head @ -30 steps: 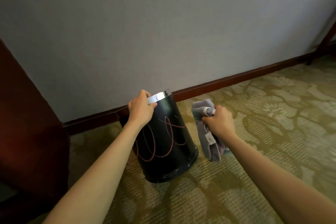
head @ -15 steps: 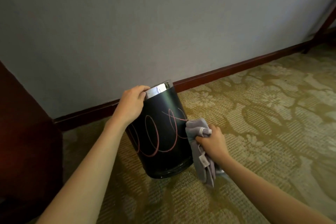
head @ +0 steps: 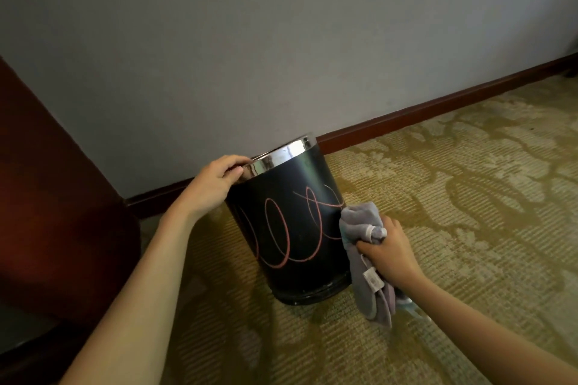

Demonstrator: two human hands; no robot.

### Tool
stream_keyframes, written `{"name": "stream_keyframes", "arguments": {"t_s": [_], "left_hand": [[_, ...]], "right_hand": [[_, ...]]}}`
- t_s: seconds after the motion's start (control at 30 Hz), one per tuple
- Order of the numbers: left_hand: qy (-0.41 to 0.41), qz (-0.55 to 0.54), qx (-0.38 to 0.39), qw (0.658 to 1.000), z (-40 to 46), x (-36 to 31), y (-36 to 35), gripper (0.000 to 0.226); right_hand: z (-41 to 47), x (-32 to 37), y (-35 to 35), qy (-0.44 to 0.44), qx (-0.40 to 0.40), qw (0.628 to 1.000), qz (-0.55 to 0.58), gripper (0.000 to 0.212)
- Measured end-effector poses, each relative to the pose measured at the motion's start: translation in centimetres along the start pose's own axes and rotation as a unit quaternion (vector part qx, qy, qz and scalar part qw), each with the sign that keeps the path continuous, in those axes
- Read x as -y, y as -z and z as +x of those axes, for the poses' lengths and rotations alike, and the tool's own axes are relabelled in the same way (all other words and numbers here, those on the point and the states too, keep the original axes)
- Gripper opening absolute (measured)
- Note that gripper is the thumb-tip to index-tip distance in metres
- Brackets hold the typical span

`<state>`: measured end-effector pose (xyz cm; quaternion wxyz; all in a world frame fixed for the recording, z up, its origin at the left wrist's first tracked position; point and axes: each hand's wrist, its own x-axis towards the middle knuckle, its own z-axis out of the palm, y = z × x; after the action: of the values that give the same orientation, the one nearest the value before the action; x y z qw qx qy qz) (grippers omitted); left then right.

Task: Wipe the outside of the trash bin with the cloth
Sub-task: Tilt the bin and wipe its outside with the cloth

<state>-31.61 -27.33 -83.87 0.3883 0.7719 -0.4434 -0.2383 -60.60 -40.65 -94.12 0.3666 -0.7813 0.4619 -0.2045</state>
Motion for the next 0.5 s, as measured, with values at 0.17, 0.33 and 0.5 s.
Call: {"name": "stream_keyframes", "arguments": {"t_s": [0.17,0.33,0.5], "left_hand": [[-0.006,0.039,-0.010,0.999,-0.2,0.5,0.2,0.031],[-0.022,0.018,-0.056,0.998,0.4,-0.1,-1.5,0.030],[-0.023,0.011,-0.120,0.992,1.5,-1.2,-3.2,0.029]], "right_hand": [[-0.3,-0.7,0.0,-0.016,-0.017,1.000,0.010,0.031],[-0.4,-1.5,0.1,-0.028,-0.021,0.999,0.012,0.032],[0.4,-1.7,0.5,-0.039,-0.001,0.999,0.036,0.032]]}}
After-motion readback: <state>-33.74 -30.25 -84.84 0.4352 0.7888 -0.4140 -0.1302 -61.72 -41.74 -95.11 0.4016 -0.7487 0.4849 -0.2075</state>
